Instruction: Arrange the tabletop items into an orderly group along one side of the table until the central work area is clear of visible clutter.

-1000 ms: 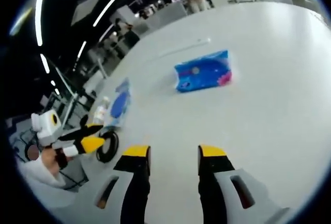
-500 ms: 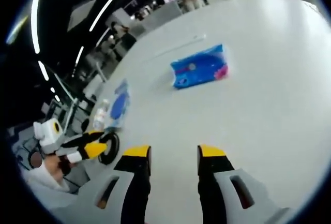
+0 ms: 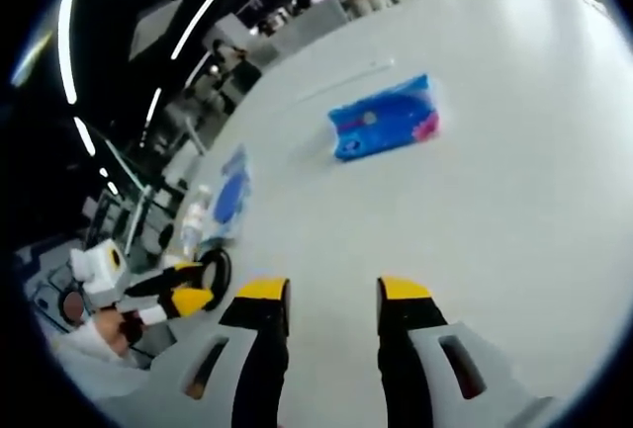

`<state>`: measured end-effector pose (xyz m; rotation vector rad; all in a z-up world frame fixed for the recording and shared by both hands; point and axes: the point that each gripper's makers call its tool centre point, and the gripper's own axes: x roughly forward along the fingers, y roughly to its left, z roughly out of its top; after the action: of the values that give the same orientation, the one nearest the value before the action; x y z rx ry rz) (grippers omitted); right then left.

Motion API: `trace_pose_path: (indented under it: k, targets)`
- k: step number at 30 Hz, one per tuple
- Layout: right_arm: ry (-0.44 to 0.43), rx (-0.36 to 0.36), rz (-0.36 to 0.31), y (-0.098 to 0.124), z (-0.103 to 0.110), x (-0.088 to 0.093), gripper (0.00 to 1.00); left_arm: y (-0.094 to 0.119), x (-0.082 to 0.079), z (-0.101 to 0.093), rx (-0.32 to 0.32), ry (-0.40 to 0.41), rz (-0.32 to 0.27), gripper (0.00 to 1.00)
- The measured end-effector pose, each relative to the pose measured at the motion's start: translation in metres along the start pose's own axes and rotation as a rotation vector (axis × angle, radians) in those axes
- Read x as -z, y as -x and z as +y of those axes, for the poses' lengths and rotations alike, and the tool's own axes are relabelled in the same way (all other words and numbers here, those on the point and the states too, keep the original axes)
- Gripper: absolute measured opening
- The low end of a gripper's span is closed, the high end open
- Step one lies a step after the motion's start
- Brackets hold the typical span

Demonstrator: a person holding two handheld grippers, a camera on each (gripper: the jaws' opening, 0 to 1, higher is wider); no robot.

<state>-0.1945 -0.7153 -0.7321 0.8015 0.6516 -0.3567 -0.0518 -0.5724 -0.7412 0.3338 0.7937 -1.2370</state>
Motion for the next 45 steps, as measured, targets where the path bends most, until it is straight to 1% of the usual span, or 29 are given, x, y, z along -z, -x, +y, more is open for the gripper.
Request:
trace_pose_path:
  k: [7,10,15,18,20,21,23,26,28,30,33,35,38,40,43,45]
  targets:
    - [-0.010,-0.015,0.014,-0.003,0.003,0.004,0.32,-0.003,0.013,0.003,-0.008,-0.016,0.027,0.51]
    - [-0.021,-0.017,0.018,-0.003,0.001,0.005,0.32,-0.005,0.021,0.004,-0.013,-0.042,0.054,0.50]
    - [-0.036,-0.019,0.012,-0.003,0.002,0.004,0.32,-0.007,0.022,0.007,-0.022,-0.040,0.063,0.47]
    - [-0.041,-0.021,0.013,-0.003,0.002,0.006,0.32,-0.009,0.024,0.010,-0.037,-0.055,0.065,0.42]
    - [-0.046,-0.023,0.015,-0.003,0.002,0.007,0.32,-0.012,0.029,0.010,-0.038,-0.073,0.090,0.40]
    - [-0.048,-0.023,0.016,-0.003,0.002,0.007,0.32,-0.013,0.024,0.014,-0.057,-0.113,0.064,0.39]
    - [-0.049,-0.024,0.016,-0.002,0.002,0.007,0.32,-0.013,0.029,0.014,-0.070,-0.118,0.087,0.35]
    - [-0.056,-0.024,0.011,-0.002,0.000,0.006,0.31,-0.013,0.027,0.018,-0.091,-0.130,0.077,0.29]
    - [-0.060,-0.023,0.008,-0.002,-0.001,0.006,0.31,-0.013,0.027,0.023,-0.117,-0.185,0.078,0.24]
    - [-0.062,-0.020,0.009,-0.002,-0.002,0.007,0.31,-0.015,0.027,0.018,-0.100,-0.176,0.070,0.21]
    - [-0.075,-0.016,0.008,-0.001,-0.005,0.008,0.31,-0.016,0.027,0.011,-0.080,-0.219,0.074,0.15]
    - [-0.087,-0.012,0.008,-0.001,-0.008,0.009,0.30,-0.016,0.027,0.012,-0.090,-0.219,0.079,0.15]
    - [-0.091,-0.010,0.005,0.000,-0.008,0.008,0.30,-0.016,0.028,0.011,-0.076,-0.205,0.082,0.12]
    - [-0.092,-0.011,0.003,0.000,-0.008,0.008,0.30,-0.015,0.030,0.010,-0.066,-0.218,0.086,0.10]
    - [-0.095,-0.013,0.002,0.001,-0.008,0.007,0.30,-0.013,0.031,0.006,-0.050,-0.260,0.086,0.08]
    - [-0.100,-0.013,0.001,0.001,-0.009,0.008,0.29,-0.011,0.029,0.005,-0.047,-0.255,0.084,0.06]
